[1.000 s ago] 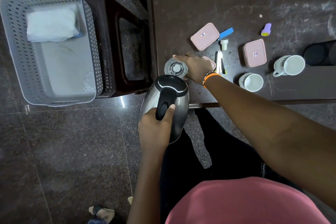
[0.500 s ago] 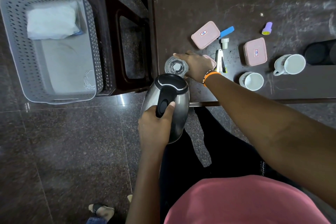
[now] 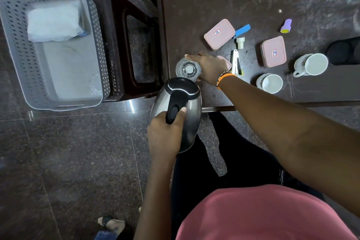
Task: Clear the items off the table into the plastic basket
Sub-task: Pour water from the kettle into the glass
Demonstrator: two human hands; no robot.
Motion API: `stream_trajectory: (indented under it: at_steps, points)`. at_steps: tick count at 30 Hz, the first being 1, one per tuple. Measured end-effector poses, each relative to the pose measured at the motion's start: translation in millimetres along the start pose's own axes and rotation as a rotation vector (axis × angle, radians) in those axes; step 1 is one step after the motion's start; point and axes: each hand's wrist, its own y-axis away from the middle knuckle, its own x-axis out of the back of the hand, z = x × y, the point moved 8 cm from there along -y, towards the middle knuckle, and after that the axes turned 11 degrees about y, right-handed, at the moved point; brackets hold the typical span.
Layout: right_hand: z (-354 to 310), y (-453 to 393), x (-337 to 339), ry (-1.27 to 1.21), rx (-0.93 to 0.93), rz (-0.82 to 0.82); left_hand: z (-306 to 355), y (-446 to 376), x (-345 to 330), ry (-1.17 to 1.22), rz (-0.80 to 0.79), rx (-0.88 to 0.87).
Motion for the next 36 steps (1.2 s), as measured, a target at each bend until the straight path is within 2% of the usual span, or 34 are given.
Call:
stream_trajectory:
  at_steps: [36]
  points:
    - [-0.4, 2.4, 3.8, 0.006, -0.004, 0.017, -3.9, -0.6, -4.4, -0.027, -0.008, 0.009]
